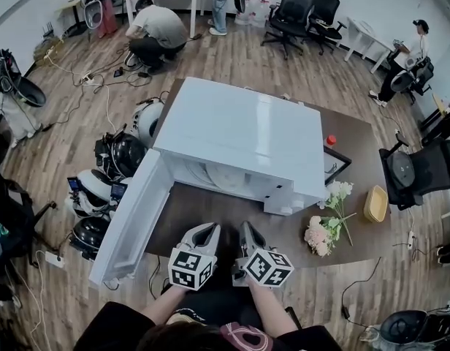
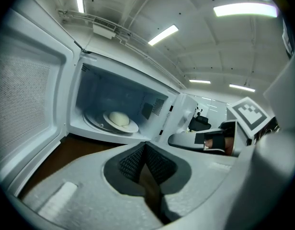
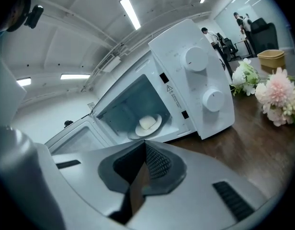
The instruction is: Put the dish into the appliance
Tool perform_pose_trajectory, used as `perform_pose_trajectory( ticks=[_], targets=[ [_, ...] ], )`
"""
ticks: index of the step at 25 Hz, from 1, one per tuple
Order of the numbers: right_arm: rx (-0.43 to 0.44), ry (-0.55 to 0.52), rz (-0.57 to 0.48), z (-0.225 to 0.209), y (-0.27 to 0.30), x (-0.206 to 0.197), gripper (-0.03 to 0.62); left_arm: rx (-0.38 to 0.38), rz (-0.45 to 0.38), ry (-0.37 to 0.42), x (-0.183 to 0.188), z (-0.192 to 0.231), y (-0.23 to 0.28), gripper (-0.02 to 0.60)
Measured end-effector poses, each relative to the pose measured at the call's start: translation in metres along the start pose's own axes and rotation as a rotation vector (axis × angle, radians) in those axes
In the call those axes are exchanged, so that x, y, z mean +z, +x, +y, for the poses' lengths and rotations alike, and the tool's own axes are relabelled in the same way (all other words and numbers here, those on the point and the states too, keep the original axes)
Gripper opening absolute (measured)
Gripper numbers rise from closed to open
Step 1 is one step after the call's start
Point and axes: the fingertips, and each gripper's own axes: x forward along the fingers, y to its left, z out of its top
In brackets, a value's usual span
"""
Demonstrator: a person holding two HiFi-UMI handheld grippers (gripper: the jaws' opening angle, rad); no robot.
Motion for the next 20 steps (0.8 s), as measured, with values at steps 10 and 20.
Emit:
perform_pose_trajectory(
  ticks=[10, 20],
  targets=[
    [-0.048, -0.147, -0.004, 0.0007, -0.0033, 0.0076, 0.008, -0.001, 0.002, 0.009, -0.0005, -0.0029, 0.0035, 0.006],
    [-0.066, -0.191, 0.039, -0.0026, 0.0048, 0.0008, 0.006, 0.000, 0.010, 0.039, 0.0015, -0.0004, 0.0085, 0.006]
  ],
)
